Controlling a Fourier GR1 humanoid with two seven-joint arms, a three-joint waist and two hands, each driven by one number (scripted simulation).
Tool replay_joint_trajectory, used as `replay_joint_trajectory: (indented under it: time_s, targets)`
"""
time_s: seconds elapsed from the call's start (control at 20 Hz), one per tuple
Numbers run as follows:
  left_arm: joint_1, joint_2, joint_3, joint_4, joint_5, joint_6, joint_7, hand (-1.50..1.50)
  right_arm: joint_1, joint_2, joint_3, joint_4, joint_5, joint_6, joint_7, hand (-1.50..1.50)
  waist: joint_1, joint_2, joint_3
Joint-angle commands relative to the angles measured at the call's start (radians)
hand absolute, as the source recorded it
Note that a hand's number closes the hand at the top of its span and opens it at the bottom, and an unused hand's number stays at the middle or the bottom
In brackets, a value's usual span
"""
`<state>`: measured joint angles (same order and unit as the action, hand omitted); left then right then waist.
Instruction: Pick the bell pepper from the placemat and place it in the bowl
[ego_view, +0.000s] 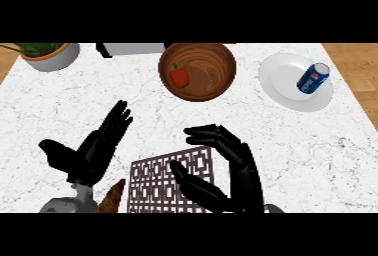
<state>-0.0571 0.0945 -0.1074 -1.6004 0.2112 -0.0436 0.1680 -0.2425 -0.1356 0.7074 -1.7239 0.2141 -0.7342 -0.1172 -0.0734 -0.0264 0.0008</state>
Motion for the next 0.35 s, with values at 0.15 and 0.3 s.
replay_joint_trajectory:
  time_s: [0.15, 0.3]
  targets:
    - [0.030, 0.019, 0.020, -0.016, 0.003, -0.007, -0.015, 0.00, 0.510, -0.231, 0.300, -0.283, 0.111, -0.104, -0.144, 1.50, -0.008, 0.003, 0.000]
    - [0.003, 0.013, 0.015, 0.001, 0.002, -0.006, -0.004, 0.00, 0.675, -0.332, 0.459, -0.257, 0.155, -0.146, -0.257, 1.50, 0.005, 0.010, 0.001]
